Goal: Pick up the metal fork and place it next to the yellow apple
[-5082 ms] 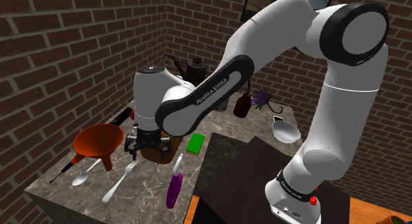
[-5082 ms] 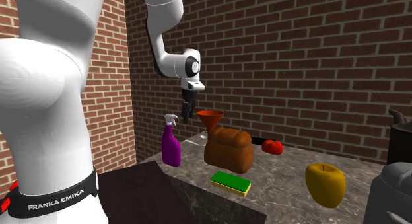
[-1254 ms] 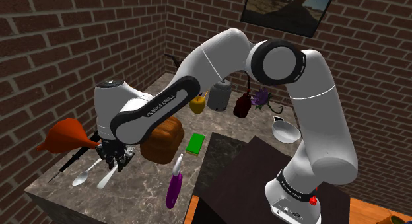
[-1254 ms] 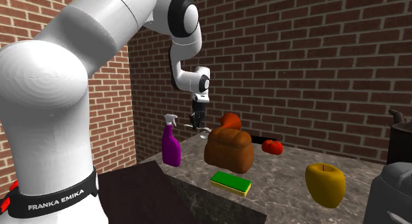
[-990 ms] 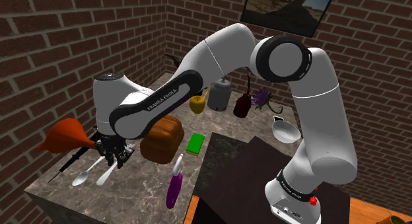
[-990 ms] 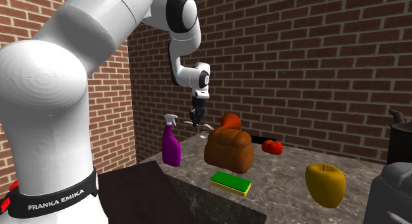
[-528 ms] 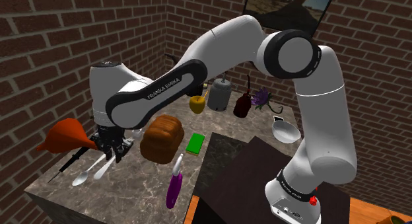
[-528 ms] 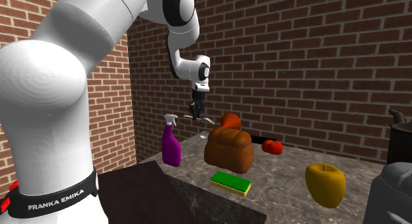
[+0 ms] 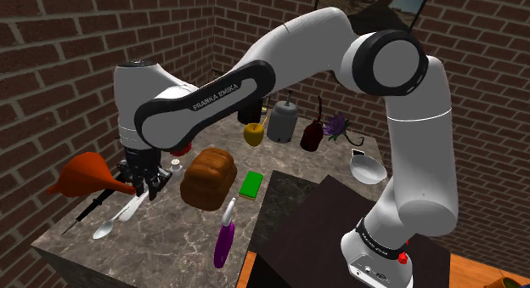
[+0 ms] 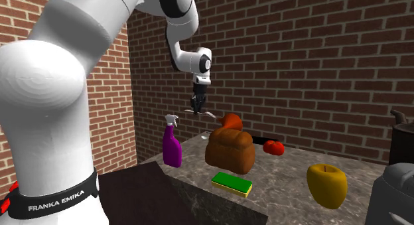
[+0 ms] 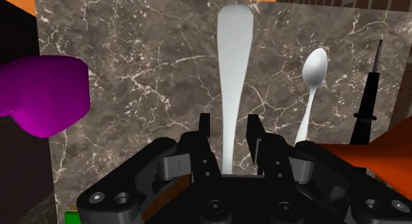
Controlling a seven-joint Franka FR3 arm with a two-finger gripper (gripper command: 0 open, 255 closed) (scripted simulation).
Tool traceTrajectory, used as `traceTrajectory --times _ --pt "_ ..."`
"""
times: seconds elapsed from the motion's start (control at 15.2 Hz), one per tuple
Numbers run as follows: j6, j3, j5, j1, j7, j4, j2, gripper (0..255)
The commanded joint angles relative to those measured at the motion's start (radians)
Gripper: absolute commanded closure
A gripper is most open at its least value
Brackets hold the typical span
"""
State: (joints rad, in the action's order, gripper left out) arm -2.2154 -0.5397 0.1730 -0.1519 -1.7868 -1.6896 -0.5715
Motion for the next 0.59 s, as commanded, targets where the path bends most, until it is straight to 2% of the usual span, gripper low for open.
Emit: traceTrajectory --times 0.0,0.53 --pt "-0.014 -0.006 -0.016 0.040 0.032 -0.052 0.036 255" --pt "-0.080 -0.024 -0.108 0.235 0.225 -0.285 0.201 255"
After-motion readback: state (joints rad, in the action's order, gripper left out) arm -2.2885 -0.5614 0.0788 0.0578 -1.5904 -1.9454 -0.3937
